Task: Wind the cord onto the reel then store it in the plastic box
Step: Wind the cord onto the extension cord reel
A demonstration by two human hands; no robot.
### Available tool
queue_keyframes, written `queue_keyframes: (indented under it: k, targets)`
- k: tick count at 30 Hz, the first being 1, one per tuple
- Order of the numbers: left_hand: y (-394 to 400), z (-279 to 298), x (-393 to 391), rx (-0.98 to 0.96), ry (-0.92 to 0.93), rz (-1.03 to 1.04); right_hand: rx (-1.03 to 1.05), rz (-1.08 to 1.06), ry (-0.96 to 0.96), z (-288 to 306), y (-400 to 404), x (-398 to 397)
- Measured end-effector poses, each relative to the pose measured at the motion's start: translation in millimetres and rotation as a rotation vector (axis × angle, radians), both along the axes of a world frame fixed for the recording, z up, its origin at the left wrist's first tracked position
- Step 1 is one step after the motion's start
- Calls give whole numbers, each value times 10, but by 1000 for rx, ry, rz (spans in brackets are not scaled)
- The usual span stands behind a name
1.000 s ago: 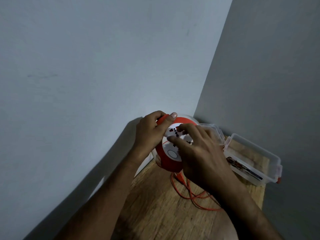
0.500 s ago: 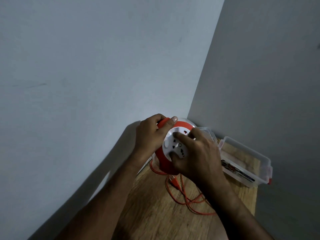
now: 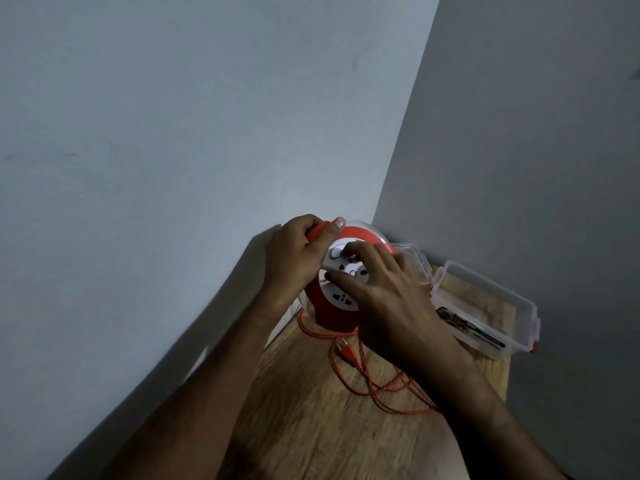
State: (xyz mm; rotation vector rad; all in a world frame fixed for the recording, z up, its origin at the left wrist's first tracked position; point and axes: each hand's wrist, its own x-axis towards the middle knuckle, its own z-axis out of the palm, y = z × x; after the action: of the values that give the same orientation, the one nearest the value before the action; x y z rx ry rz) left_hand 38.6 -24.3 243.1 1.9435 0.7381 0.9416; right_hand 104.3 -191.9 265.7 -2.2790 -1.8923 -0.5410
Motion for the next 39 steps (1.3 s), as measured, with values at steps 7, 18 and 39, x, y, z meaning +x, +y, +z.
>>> queue_keyframes:
  k: [7,18,39]
  targets:
    - [-26,-47,-11,-22,18,-47,22,-22,0,-41,15,25]
    - [-33,-97,-19,-52,36,-26,282,-310,349,-123,187,-114]
    - [32,-79,-28,-36,51,-61,-12,31,-11,-50,-14,12]
